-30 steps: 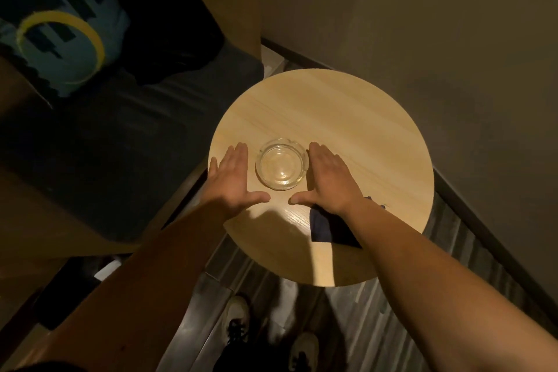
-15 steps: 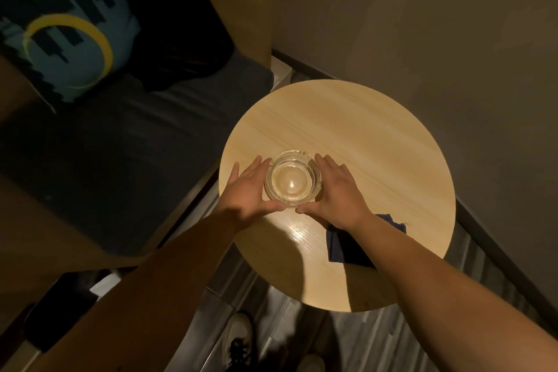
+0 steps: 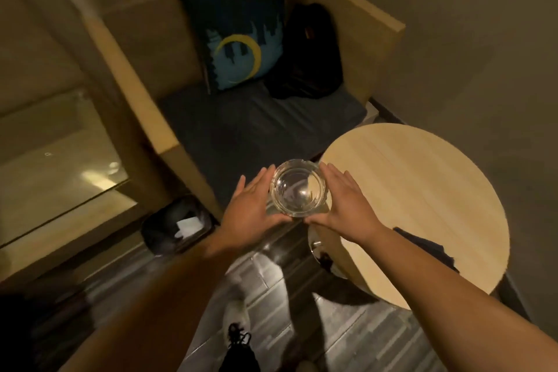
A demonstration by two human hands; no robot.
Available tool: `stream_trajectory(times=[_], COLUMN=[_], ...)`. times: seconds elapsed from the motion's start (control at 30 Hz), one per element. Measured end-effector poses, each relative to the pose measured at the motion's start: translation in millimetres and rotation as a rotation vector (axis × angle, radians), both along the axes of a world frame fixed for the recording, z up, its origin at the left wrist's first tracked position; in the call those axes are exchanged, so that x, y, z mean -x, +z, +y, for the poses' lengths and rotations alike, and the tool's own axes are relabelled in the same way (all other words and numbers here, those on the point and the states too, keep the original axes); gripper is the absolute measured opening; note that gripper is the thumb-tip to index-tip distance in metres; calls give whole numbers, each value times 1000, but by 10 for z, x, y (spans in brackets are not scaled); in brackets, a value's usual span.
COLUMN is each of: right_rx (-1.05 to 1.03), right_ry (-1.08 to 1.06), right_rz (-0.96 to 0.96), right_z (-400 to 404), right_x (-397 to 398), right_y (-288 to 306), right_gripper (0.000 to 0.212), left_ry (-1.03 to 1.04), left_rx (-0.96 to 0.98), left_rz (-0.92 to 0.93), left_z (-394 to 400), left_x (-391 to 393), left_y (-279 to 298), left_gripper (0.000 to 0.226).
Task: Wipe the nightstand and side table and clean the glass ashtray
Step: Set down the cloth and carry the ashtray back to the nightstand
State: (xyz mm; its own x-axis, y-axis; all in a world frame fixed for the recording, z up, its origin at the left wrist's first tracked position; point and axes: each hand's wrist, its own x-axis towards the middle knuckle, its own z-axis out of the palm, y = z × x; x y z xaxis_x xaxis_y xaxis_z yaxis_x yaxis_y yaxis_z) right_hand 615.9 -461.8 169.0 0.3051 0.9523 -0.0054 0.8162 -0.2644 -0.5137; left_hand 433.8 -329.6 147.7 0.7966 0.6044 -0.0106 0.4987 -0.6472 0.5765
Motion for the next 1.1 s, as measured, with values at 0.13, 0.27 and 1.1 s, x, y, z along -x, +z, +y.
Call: stream_trajectory(times=[0.13, 0.27, 1.1], right_rx=[32, 49, 121], right_ry=[175, 362, 737], right_rz=[-16, 50, 82], right_z=[484, 1005, 4196], right_x=[893, 1986, 5798], right_y=[112, 104, -412], right_gripper=[118, 117, 118], left_ry=[189, 411, 803], left_rx=[5, 31, 97], left_rz=[42, 84, -2], left_z=[105, 209, 2548], left_x=[1101, 2282, 6150], left_y=[204, 296, -118], left_gripper=[109, 106, 100])
